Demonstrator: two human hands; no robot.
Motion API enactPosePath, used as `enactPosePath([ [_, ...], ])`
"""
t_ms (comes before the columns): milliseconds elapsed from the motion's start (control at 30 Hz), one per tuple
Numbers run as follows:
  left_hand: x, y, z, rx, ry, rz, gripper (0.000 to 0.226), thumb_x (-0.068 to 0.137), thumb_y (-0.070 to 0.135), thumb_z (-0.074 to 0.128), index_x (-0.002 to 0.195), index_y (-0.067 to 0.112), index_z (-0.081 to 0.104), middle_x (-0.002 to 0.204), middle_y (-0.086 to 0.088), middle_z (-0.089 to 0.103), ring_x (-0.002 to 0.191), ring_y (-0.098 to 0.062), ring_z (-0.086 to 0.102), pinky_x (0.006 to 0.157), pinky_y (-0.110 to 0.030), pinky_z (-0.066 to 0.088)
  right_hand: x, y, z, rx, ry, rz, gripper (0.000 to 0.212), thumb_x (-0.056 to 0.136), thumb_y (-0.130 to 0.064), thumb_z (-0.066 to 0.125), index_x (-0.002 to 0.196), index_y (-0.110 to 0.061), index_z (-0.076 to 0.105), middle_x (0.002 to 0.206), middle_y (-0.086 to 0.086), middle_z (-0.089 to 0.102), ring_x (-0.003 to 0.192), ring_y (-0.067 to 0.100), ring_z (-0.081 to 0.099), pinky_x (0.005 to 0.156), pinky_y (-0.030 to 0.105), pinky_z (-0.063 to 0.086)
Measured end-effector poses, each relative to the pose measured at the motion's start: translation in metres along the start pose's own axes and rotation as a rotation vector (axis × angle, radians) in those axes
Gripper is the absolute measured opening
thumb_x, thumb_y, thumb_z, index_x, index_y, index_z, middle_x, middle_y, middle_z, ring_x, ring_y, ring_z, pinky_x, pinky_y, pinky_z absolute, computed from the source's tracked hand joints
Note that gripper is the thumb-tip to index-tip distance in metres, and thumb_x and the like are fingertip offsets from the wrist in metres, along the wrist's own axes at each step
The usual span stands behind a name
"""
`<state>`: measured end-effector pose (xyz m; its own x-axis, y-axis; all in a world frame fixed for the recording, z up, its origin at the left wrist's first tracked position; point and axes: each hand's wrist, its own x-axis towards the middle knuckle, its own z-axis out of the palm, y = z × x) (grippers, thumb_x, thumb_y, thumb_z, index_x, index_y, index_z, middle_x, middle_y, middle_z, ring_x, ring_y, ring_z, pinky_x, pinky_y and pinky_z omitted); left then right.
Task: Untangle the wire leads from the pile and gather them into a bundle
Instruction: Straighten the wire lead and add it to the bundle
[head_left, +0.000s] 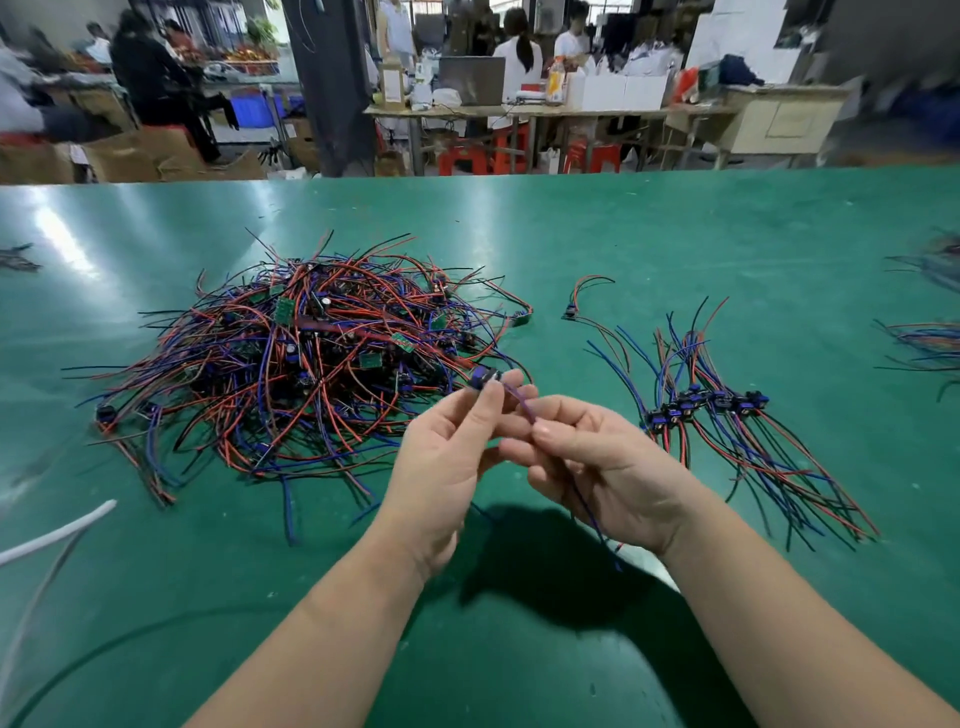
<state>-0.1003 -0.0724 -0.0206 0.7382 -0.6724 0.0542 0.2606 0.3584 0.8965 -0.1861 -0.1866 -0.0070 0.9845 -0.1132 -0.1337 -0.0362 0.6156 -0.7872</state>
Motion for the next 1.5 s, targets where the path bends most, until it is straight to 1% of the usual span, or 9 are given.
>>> enactPosePath([
  [100, 0.002, 0.001, -0.004, -0.008, 0.059, 0.001, 0.024, 0.072, 0.037, 0.065, 0.081, 0.019, 0.077, 0.088, -0.007, 0.074, 0.078, -0.014, 0.068, 0.065, -0.023, 0.056, 0.000, 0.004, 0.001, -0.157, 0.034, 0.056, 0.010, 0.078, -0.013, 0.058, 0.086, -0.009, 0.053, 0.089, 0.014, 0.073, 0.074, 0.019, 0.073, 0.055, 0.022, 0.055],
  [267, 0.004, 0.004, -0.007, 0.035, 0.137, -0.050, 0.025, 0.079, 0.034, 0.062, 0.072, 0.012, 0.073, 0.060, -0.001, 0.066, 0.052, -0.009, 0.061, 0.056, -0.022, 0.051, -0.002, -0.003, 0.000, -0.199, 0.081, 0.074, 0.029, 0.078, -0.024, 0.057, 0.093, 0.000, 0.059, 0.089, 0.021, 0.068, 0.075, 0.025, 0.071, 0.067, 0.025, 0.058],
  [433, -0.001, 0.009, -0.010, 0.214, -0.080, -0.050, 0.022, 0.067, 0.037, 0.074, 0.060, 0.017, 0.075, 0.053, 0.002, 0.062, 0.049, -0.006, 0.057, 0.058, -0.019, 0.051, 0.000, -0.011, -0.002, -0.188, 0.180, -0.039, 0.034, 0.076, -0.029, 0.059, 0.097, -0.004, 0.067, 0.078, 0.008, 0.069, 0.062, 0.012, 0.063, 0.058, 0.016, 0.051],
  [633, -0.010, 0.003, -0.003, 0.258, -0.316, -0.214, 0.025, 0.077, 0.024, 0.061, 0.056, 0.013, 0.068, 0.063, -0.009, 0.069, 0.059, -0.014, 0.066, 0.060, -0.019, 0.051, -0.001, -0.008, -0.002, -0.222, 0.144, -0.104, 0.012, 0.069, -0.016, 0.065, 0.071, -0.010, 0.076, 0.065, 0.006, 0.065, 0.053, 0.012, 0.056, 0.054, 0.020, 0.048],
  [800, -0.011, 0.001, -0.001, 0.343, -0.215, -0.167, 0.036, 0.070, 0.038, 0.074, 0.072, 0.002, 0.073, 0.067, -0.005, 0.070, 0.057, -0.010, 0.062, 0.056, -0.017, 0.049, 0.000, -0.007, -0.005, -0.357, 0.246, -0.159, 0.010, 0.062, -0.014, 0.073, 0.069, -0.007, 0.071, 0.062, 0.008, 0.061, 0.047, 0.011, 0.050, 0.052, 0.019, 0.044],
  [933, -0.009, 0.000, -0.003, 0.422, -0.179, -0.129, 0.026, 0.067, 0.037, 0.070, 0.056, 0.013, 0.067, 0.060, -0.002, 0.065, 0.052, -0.009, 0.055, 0.054, -0.017, 0.046, 0.001, -0.005, -0.006, -0.434, 0.333, -0.195, 0.010, 0.073, 0.000, 0.071, 0.069, -0.008, 0.068, 0.060, 0.006, 0.061, 0.047, 0.010, 0.049, 0.049, 0.018, 0.040],
  [1300, -0.018, 0.001, -0.004, 0.491, -0.536, -0.334, 0.015, 0.083, 0.012, 0.070, 0.070, 0.008, 0.066, 0.066, -0.004, 0.070, 0.059, -0.010, 0.063, 0.062, -0.017, 0.049, -0.002, -0.035, -0.033, -0.163, 0.669, -0.377, 0.011, 0.082, 0.002, 0.065, 0.073, -0.005, 0.064, 0.053, 0.001, 0.063, 0.046, 0.008, 0.057, 0.046, 0.015, 0.046],
  [1400, -0.017, 0.006, -0.005, 0.519, -0.537, -0.341, 0.014, 0.080, 0.018, 0.074, 0.071, 0.008, 0.068, 0.066, -0.002, 0.068, 0.060, -0.010, 0.060, 0.063, -0.017, 0.048, -0.001, -0.032, -0.037, -0.104, 0.688, -0.379, 0.009, 0.084, -0.007, 0.066, 0.076, -0.007, 0.064, 0.057, 0.002, 0.064, 0.050, 0.010, 0.061, 0.047, 0.017, 0.048],
  [1500, -0.017, 0.011, -0.007, 0.524, -0.527, -0.334, 0.011, 0.072, 0.025, 0.075, 0.068, 0.015, 0.072, 0.068, -0.002, 0.066, 0.060, -0.008, 0.057, 0.063, -0.018, 0.047, 0.003, -0.033, -0.040, -0.031, 0.729, -0.350, 0.027, 0.096, -0.025, 0.053, 0.077, -0.008, 0.064, 0.056, 0.002, 0.064, 0.048, 0.010, 0.061, 0.045, 0.016, 0.048],
])
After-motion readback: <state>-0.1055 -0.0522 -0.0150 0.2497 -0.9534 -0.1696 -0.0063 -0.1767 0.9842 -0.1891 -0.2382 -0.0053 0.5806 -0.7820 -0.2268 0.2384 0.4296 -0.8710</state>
